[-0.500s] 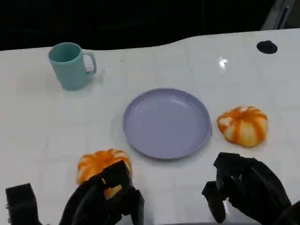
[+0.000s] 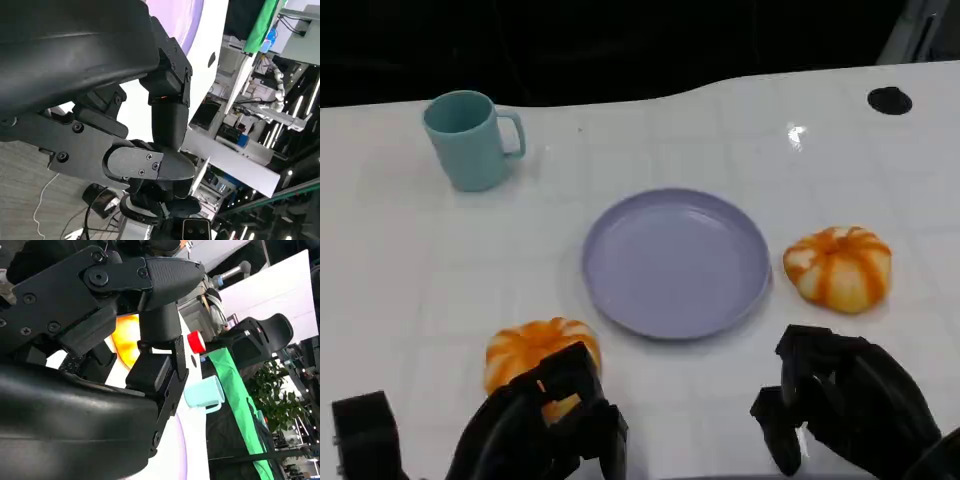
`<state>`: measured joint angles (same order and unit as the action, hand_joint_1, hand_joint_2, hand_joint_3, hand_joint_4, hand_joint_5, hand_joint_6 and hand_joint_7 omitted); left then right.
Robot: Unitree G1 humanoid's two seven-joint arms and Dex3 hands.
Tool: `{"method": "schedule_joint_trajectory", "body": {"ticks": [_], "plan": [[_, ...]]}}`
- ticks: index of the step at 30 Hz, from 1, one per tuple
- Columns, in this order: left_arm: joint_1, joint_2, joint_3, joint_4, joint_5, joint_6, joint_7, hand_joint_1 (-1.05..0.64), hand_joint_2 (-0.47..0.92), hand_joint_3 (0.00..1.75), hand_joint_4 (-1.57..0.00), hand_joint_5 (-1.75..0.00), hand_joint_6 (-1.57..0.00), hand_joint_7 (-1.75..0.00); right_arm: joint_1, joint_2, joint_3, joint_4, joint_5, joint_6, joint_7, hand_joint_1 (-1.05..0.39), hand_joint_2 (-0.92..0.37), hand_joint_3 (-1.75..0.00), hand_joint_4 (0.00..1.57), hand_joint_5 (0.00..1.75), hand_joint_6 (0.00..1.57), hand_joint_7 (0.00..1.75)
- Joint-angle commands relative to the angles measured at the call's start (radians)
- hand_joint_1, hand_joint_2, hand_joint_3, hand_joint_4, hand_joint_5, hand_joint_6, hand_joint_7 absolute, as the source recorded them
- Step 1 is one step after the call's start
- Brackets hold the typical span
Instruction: Grasp the bread from the table and place it into the plate.
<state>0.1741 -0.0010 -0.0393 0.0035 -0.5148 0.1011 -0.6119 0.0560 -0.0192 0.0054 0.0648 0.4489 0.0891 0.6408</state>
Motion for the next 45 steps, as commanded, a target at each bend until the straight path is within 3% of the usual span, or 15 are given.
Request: {"method": "schedule_joint_trajectory", "body": {"ticks": [1,5,7,10,17,20,25,32,38,45], "plan": [[0.007,0.005,0.008,-0.010,-0.004,-0.001,-0.002,-0.65,0.92,0.28,-0.89,-1.75,-0.66,-1.75,0.006,-0.010,-0.012,-0.009,0.012,-0.006,0.004,-0.93,-0.67,-0.51,1.22,1.56,1.04,1.41],[0.012,0.002,0.008,-0.023,0.012,-0.059,-0.016,-0.67,0.92,0.31,-0.82,-1.75,-0.58,-1.75,0.008,-0.012,-0.012,-0.015,0.014,0.004,0.000,-0.92,-0.66,-0.51,1.22,1.55,1.04,1.40],[0.013,0.005,0.006,-0.029,0.037,-0.124,-0.027,-0.68,0.92,0.31,-0.67,-1.75,-0.50,-1.58,0.009,-0.012,-0.012,-0.017,0.014,0.005,0.000,-0.92,-0.67,-0.51,1.22,1.55,1.04,1.40],[0.009,0.006,0.008,-0.036,0.067,-0.195,-0.020,-0.67,0.92,0.26,-0.56,-1.67,-0.54,-1.23,0.011,-0.013,-0.011,-0.024,0.010,0.011,-0.006,-0.92,-0.66,-0.51,1.22,1.55,1.04,1.40],[0.004,0.058,-0.001,-0.067,0.299,-0.408,0.058,-0.76,0.92,0.27,-0.49,-1.13,-0.45,-0.46,0.011,-0.013,-0.013,-0.023,0.014,0.012,-0.003,-0.93,-0.65,-0.53,1.22,1.56,1.04,1.39],[0.011,0.091,-0.001,-0.106,0.377,-0.442,0.097,-0.75,0.92,0.23,-0.42,-0.98,-0.40,-0.28,0.011,-0.016,-0.011,-0.025,0.008,0.011,-0.003,-0.94,-0.65,-0.53,1.22,1.56,1.05,1.39],[0.003,0.145,0.011,-0.161,0.533,-0.486,0.185,-0.65,0.92,0.10,-0.32,-0.89,-0.37,-0.18,0.009,-0.015,-0.013,-0.021,0.012,0.008,0.002,-0.93,-0.65,-0.53,1.22,1.55,1.05,1.38],[0.009,0.253,0.049,-0.261,0.899,-0.537,0.357,-0.73,0.92,0.14,-0.29,-0.70,-0.35,-0.06,0.007,-0.017,-0.015,-0.019,0.015,0.014,0.000,-0.92,-0.65,-0.52,1.21,1.54,1.05,1.39],[0.015,0.341,0.043,-0.414,1.208,-0.403,0.350,-0.75,0.92,0.16,-0.29,-0.57,-0.37,-0.03,0.006,-0.019,-0.016,-0.021,0.015,0.015,0.004,-0.93,-0.65,-0.52,1.22,1.54,1.05,1.37],[0.006,0.370,-0.016,-0.408,1.440,-0.325,0.411,-0.74,0.92,0.04,-0.35,-0.44,-0.35,0.00,0.009,-0.016,-0.014,-0.019,0.014,0.007,0.011,-0.93,-0.66,-0.50,1.21,1.54,1.05,1.37]]}}
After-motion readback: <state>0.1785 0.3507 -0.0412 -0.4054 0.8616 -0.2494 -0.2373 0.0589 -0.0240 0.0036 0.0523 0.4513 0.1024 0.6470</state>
